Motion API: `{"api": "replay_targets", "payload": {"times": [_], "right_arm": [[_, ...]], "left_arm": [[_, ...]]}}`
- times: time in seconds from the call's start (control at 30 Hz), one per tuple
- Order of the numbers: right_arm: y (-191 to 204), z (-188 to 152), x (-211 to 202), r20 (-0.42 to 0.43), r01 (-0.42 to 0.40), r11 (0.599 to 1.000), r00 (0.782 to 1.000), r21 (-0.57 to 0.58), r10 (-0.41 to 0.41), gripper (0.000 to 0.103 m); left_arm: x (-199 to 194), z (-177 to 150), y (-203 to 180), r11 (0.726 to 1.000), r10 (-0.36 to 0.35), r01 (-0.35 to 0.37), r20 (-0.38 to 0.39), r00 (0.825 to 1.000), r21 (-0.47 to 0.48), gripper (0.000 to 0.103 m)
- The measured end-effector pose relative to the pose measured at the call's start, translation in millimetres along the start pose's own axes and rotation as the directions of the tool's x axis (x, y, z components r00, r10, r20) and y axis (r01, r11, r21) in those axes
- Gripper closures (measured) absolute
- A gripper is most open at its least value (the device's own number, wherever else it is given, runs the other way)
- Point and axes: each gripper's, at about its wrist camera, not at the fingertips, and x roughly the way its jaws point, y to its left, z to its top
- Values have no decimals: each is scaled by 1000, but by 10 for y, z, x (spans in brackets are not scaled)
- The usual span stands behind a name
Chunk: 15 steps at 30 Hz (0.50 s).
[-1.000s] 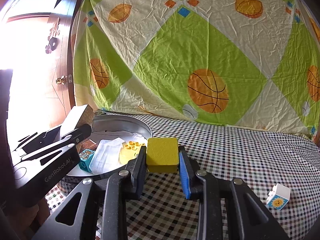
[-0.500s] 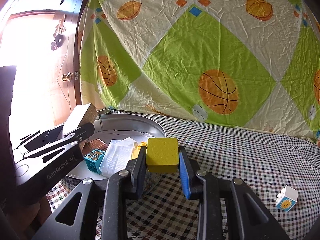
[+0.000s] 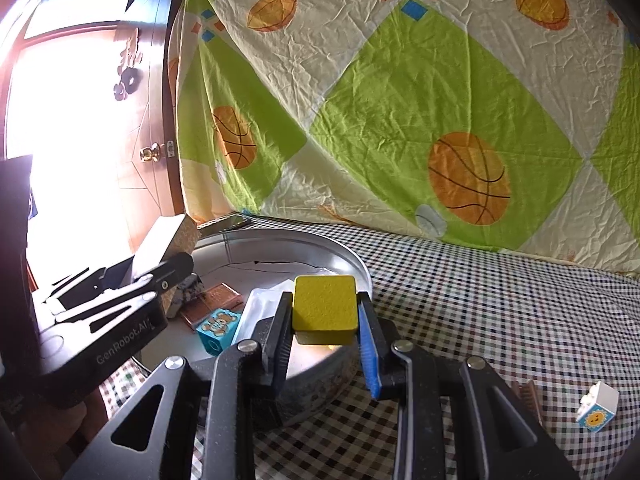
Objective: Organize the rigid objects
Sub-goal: 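Lower the card box and yellow block into the tin and open both tools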
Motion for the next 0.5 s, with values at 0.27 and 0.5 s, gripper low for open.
{"api": "replay_targets", "payload": {"times": [0.27, 0.5], "right_arm": [[85, 152, 531, -124, -51, 999, 991, 4, 51, 71], [90, 103, 851, -194, -66, 997, 978, 32, 71, 71]], "left_arm": [[317, 90, 192, 1000, 4, -2, -121, 993, 14, 63], [470, 100, 225, 998, 38, -28, -162, 986, 61, 62]]}}
